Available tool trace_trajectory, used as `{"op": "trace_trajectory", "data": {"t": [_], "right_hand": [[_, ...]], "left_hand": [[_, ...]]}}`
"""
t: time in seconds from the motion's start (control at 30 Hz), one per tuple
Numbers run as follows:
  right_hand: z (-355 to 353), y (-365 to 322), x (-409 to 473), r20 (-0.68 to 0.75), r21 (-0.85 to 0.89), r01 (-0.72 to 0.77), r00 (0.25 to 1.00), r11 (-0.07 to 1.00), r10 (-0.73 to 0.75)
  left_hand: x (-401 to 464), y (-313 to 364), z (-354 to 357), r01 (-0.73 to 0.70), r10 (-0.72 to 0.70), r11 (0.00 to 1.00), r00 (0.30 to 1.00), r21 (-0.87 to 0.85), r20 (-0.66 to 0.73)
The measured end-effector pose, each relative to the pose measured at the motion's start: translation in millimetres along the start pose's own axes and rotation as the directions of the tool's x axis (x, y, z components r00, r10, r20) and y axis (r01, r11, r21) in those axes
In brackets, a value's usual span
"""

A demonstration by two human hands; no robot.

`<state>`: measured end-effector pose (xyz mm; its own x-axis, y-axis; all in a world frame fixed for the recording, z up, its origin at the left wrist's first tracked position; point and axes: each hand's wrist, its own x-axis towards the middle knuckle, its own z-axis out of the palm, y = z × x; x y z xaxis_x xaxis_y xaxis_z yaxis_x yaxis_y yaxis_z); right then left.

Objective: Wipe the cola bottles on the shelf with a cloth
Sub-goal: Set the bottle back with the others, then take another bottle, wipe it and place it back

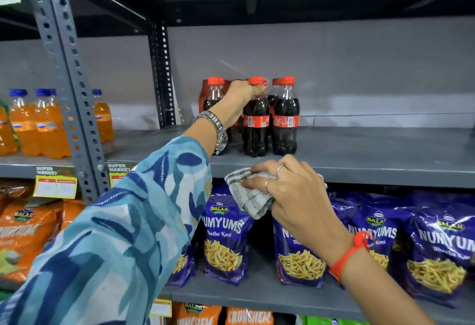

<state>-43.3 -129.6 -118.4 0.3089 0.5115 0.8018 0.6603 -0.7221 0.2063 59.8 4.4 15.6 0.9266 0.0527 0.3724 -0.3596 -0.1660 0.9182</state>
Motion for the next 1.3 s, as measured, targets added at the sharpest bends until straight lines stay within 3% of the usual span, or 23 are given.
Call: {"op": "trace_trajectory", "data": {"t": [0.2, 0.3, 0.37, 0.4, 0.47, 0.57, 0.63, 0.7, 1.0, 1.3], "right_hand": [[-2.7, 3.3, 8.2, 0.005, -0.022, 0.005, 1.0, 1.0, -0.005], [-5.3, 3.7, 9.6, 0.014, -0.024, 0.002, 1.0, 1.0, -0.002], [-6.8, 3.9, 9.6, 0.027, -0.026, 0.004, 1.0, 1.0, -0.003], [-8.0, 4.2, 9.7, 0.034, -0.035, 0.004, 0.999, 0.999, -0.003], [-11.1, 5.6, 10.4, 0.037, -0.063, 0.0, 0.999, 0.998, 0.002], [-16.5, 7.5, 11.2, 0.027, -0.089, -0.019, 0.999, 0.996, 0.021], [-20.6, 10.0, 10.3, 0.016, -0.099, -0.036, 0.999, 0.994, 0.038], [-22.1, 12.7, 7.8, 0.011, -0.108, -0.043, 0.999, 0.993, 0.044], [-26.8, 23.2, -3.1, -0.065, -0.068, -0.085, 0.995, 0.994, 0.081], [-34.1, 22.7, -4.8, -0.151, -0.064, -0.125, 0.982, 0.99, 0.114]], "left_hand": [[1.2, 4.1, 4.1, -0.141, 0.149, 0.985, 0.986, 0.098, -0.074], [-7.1, 11.5, 14.8, -0.382, 0.456, 0.865, 0.869, 0.326, -0.194], [-15.2, 18.8, 25.4, -0.495, 0.596, 0.758, 0.791, 0.424, -0.142], [-17.8, 22.1, 31.3, -0.513, 0.608, 0.734, 0.789, 0.445, -0.093], [-16.0, 26.7, 43.8, -0.47, 0.534, 0.748, 0.845, 0.468, -0.005], [-8.8, 31.2, 59.2, -0.269, 0.261, 0.878, 0.962, 0.395, 0.073], [-5.2, 32.5, 67.1, -0.145, 0.121, 0.938, 0.988, 0.314, 0.094], [-0.4, 30.8, 69.8, -0.083, 0.066, 0.957, 0.995, 0.279, 0.07], [16.5, 19.9, 65.8, -0.05, 0.088, 0.958, 0.989, 0.283, -0.121], [0.7, 22.6, 70.4, -0.187, 0.195, 0.899, 0.981, 0.396, 0.022]]}}
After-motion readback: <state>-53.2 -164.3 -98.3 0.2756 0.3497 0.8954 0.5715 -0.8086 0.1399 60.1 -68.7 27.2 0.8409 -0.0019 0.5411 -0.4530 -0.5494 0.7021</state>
